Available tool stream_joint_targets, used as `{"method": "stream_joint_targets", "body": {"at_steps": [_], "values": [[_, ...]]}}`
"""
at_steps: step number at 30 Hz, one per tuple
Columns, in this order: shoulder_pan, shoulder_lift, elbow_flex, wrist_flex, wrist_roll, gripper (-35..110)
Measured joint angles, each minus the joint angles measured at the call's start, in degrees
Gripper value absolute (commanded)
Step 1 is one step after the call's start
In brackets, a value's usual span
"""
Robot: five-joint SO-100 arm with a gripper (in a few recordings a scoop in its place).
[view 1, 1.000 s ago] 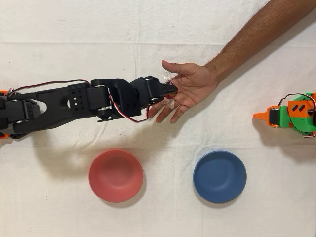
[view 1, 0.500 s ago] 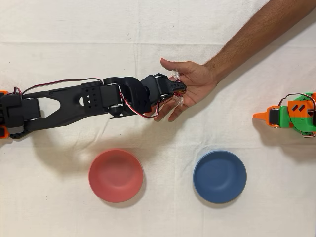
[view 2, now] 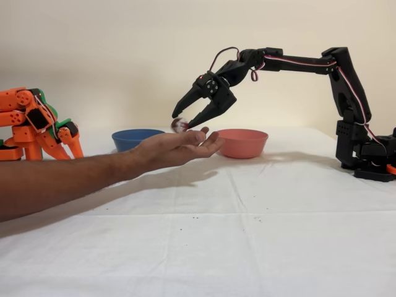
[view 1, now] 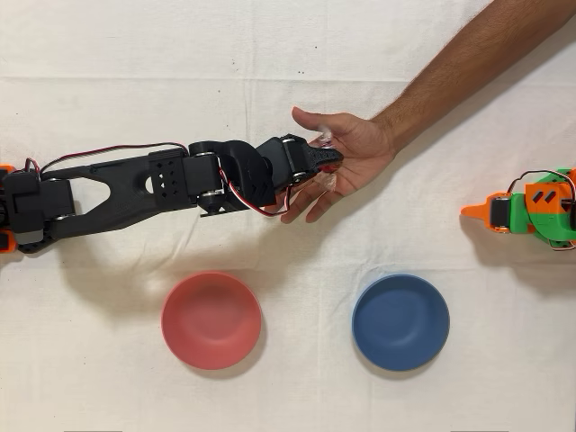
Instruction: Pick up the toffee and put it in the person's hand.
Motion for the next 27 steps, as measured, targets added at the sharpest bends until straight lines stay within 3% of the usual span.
{"method": "stream_joint_targets", "body": {"at_steps": [15, 19, 22, 27], "values": [[1.8, 1.1, 0.8, 1.0, 0.8, 19], [3.8, 6.6, 6.0, 1.0, 2.9, 13], [6.1, 12.5, 11.5, 0.6, 5.5, 0], [9.1, 24.3, 21.4, 0.3, 10.8, 0]]}}
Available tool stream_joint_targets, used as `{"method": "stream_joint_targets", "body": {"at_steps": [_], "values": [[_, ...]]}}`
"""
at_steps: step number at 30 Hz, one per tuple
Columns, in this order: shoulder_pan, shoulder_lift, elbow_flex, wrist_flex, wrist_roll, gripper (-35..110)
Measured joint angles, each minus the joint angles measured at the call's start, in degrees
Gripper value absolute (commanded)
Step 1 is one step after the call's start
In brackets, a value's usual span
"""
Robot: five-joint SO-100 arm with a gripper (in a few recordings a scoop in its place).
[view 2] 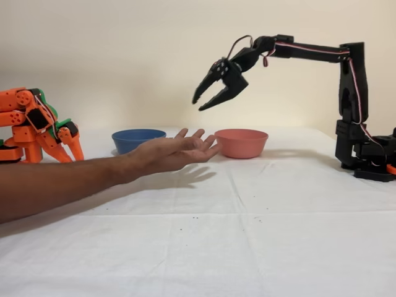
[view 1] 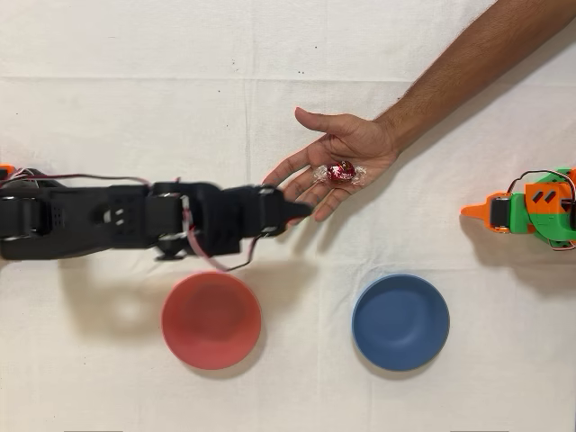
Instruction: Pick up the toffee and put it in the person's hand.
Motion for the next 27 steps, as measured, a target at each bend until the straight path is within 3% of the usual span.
{"method": "stream_joint_targets", "body": {"at_steps": [15, 27], "values": [[7.9, 42.7, 38.2, -3.7, 3.0, 0], [8.3, 67.8, 60.6, -3.5, 4.0, 0]]}}
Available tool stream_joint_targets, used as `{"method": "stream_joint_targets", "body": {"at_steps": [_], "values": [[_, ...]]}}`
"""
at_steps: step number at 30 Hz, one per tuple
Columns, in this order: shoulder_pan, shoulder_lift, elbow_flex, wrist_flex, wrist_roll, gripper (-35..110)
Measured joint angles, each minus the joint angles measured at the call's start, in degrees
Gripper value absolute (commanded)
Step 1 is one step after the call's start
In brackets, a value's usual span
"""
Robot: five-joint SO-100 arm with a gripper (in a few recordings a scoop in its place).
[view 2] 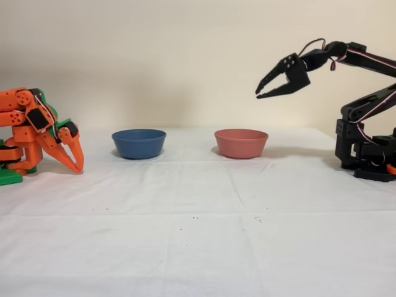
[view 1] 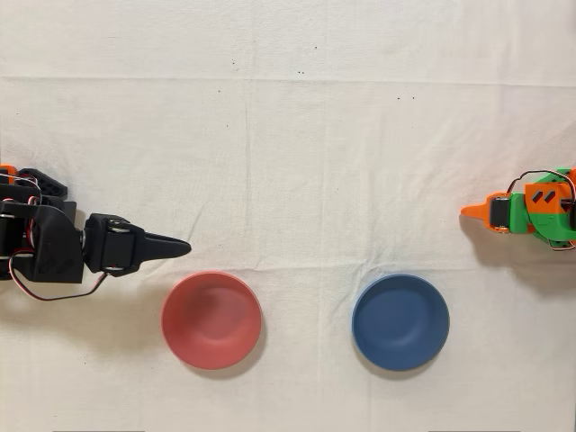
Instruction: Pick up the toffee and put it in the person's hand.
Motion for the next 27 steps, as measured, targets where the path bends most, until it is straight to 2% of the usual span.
{"method": "stream_joint_targets", "body": {"at_steps": [5, 14, 27], "values": [[0.3, 10.5, 9.1, 0.4, -0.4, 0], [0.8, 24.4, 18.5, 7.4, -0.4, 0], [0.7, 32.3, 26.3, 10.7, 0.0, 0]]}}
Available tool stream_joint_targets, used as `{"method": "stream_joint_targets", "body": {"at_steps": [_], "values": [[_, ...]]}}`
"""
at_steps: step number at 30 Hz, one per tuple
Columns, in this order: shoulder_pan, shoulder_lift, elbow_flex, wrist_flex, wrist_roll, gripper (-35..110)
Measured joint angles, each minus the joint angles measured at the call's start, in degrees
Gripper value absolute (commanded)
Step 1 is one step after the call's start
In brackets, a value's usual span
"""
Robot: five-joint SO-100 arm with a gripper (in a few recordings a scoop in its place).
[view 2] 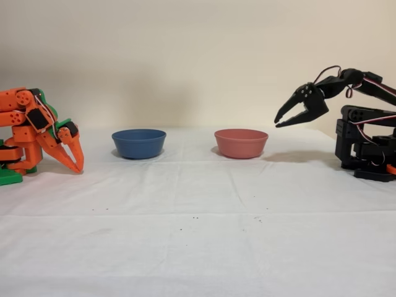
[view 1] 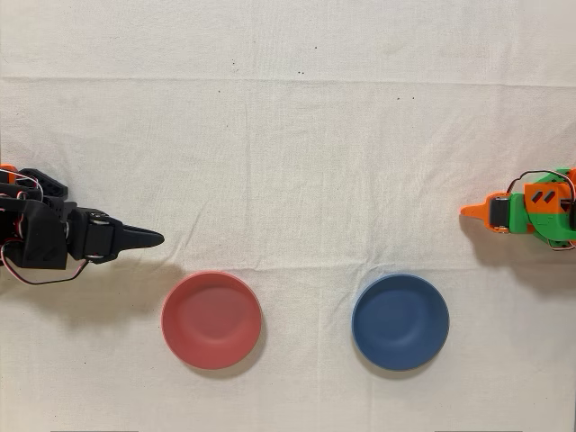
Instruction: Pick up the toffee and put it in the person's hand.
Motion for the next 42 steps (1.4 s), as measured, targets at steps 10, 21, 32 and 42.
{"method": "stream_joint_targets", "body": {"at_steps": [10, 21, 32, 42], "values": [[-0.1, 1.7, 6.7, 1.5, 0.0, 0], [-0.1, 1.7, 11.8, 1.0, 1.0, 0], [-0.1, 1.7, 14.7, -0.2, 1.1, 0], [-0.1, 1.7, 16.9, -1.0, 0.6, 0]]}}
